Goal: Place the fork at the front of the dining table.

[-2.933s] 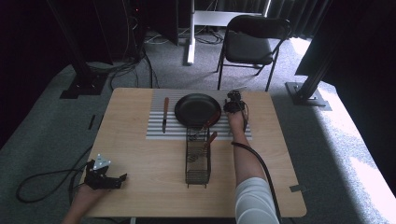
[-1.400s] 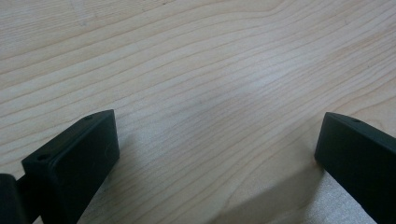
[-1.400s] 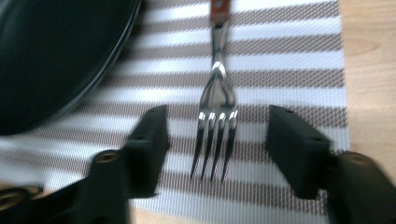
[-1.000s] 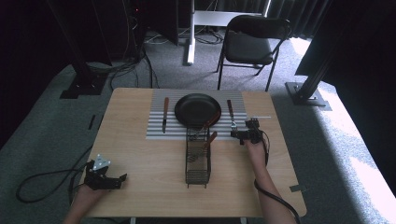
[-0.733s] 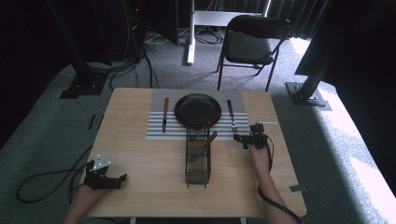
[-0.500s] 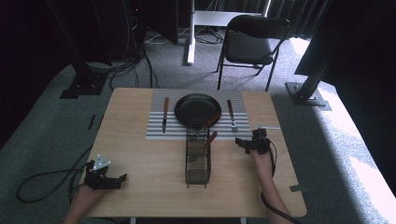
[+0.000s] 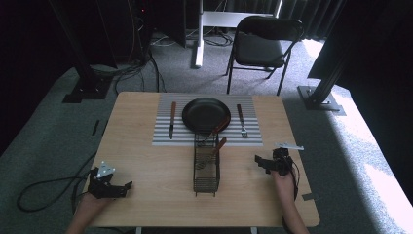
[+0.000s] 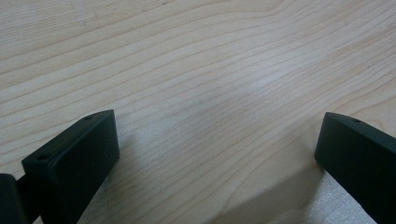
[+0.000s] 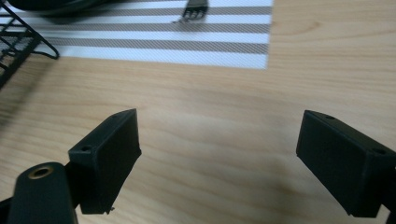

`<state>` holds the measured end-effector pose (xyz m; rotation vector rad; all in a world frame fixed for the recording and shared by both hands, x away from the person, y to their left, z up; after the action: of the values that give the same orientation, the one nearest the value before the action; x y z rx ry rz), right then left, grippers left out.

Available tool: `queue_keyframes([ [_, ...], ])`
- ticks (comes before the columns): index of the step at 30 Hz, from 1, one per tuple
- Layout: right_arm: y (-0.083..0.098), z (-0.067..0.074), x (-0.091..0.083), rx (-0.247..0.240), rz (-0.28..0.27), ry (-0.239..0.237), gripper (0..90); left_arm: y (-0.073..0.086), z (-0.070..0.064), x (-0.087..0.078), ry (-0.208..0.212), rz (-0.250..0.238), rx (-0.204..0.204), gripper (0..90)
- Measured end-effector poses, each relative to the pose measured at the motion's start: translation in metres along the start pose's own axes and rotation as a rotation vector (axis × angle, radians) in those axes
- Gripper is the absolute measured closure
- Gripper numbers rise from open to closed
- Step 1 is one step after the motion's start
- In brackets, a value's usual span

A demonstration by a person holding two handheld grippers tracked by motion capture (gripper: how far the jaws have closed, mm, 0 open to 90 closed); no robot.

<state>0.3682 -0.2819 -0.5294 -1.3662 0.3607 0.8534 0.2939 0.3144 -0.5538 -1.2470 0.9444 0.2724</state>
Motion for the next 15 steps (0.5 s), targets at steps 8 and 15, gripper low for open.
queue_keyframes([
  [8,0.018,-0.011,-0.016,-0.019,-0.018,0.036,12.6,0.0,0.0,0.0,0.0,0.0,0.0,0.0],
  [15,0.033,-0.02,-0.028,-0.014,-0.017,0.055,12.6,0.0,0.0,0.0,0.0,0.0,0.0,0.0],
])
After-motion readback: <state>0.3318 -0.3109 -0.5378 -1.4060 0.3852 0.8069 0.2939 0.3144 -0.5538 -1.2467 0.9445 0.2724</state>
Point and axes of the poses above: each handheld gripper's, and its own axes: x roughly forward along the jaws, y roughly out of its underside, z roughly to its left, the point moved 1 cm from there along x, roughly forward along the jaws
